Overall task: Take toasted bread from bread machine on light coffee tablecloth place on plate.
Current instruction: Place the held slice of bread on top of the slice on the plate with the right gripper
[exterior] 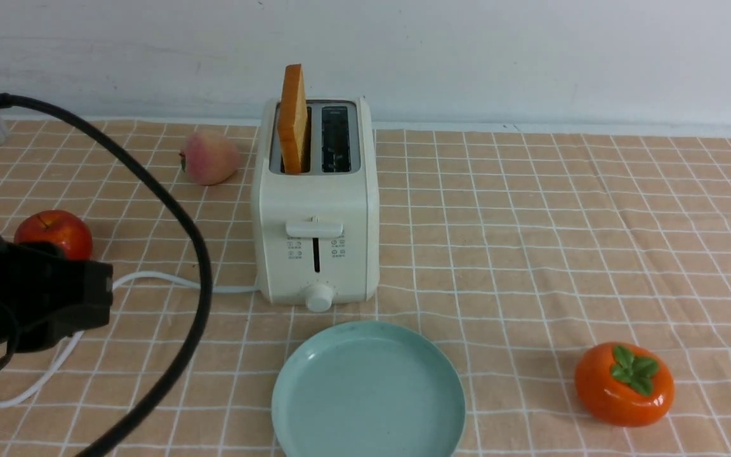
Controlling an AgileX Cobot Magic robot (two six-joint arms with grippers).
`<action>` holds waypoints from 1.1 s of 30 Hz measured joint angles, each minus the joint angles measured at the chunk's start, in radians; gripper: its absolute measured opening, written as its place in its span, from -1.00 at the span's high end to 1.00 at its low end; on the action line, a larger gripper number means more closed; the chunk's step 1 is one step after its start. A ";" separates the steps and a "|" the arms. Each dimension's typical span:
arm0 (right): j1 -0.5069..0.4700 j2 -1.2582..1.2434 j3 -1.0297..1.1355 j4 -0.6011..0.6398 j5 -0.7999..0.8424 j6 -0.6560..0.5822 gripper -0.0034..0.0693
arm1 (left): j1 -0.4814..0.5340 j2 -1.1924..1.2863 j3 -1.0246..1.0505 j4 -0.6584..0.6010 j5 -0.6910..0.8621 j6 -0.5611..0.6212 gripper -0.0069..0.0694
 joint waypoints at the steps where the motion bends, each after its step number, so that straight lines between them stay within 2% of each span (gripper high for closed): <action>1: -0.003 -0.016 0.032 0.015 -0.006 -0.007 0.59 | 0.000 0.000 0.000 -0.003 0.000 0.000 0.20; 5: -0.016 -0.175 0.469 0.153 -0.091 -0.110 0.59 | 0.000 0.000 0.000 -0.020 0.000 0.000 0.20; 6: -0.016 -0.182 0.469 0.160 -0.096 -0.110 0.59 | 0.000 0.000 0.000 -0.020 0.000 0.000 0.20; 7: -0.016 -0.246 0.685 0.239 -0.149 -0.158 0.59 | 0.000 0.000 0.000 -0.020 0.000 0.000 0.20; 8: -0.016 -0.267 0.789 0.273 -0.171 -0.182 0.59 | 0.000 0.000 0.000 -0.020 0.000 0.000 0.20; 10: -0.016 -0.296 0.907 0.340 -0.211 -0.217 0.59 | 0.000 0.000 0.000 -0.023 0.000 0.000 0.20; 13: -0.011 -0.324 1.189 0.557 -0.299 -0.397 0.59 | 0.000 0.000 0.000 -0.022 -0.001 0.000 0.20; 16: 0.014 -0.320 1.371 0.747 -0.381 -0.578 0.59 | 0.000 0.000 0.000 -0.022 -0.001 0.000 0.20; 17: 0.030 -0.314 1.445 0.844 -0.408 -0.661 0.59 | 0.000 0.000 0.000 -0.023 -0.001 0.000 0.20; 18: 0.033 -0.311 1.456 0.861 -0.418 -0.675 0.59 | 0.000 0.000 0.000 -0.023 -0.001 0.000 0.20; 19: 0.061 -0.293 1.552 1.010 -0.458 -0.797 0.59 | 0.000 0.000 0.000 -0.027 -0.001 0.000 0.20; 21: 0.076 -0.273 1.602 1.087 -0.481 -0.863 0.59 | 0.000 0.000 0.000 -0.028 -0.001 0.000 0.20; 22: 0.096 -0.243 1.645 1.155 -0.502 -0.961 0.59 | 0.000 0.000 0.000 -0.029 -0.001 0.000 0.20; 25: 0.133 -0.160 1.674 1.205 -0.535 -1.075 0.59 | 0.000 0.000 0.000 -0.032 -0.001 0.000 0.20; 29: 0.159 -0.074 1.667 1.221 -0.584 -1.123 0.59 | 0.000 0.000 0.000 -0.037 -0.001 0.000 0.20; 32: 0.162 -0.058 1.661 1.230 -0.626 -1.148 0.47 | 0.000 0.000 0.000 -0.037 0.000 0.000 0.20; 33: 0.162 -0.055 1.659 1.235 -0.652 -1.161 0.31 | 0.000 0.000 0.000 -0.038 0.000 0.000 0.20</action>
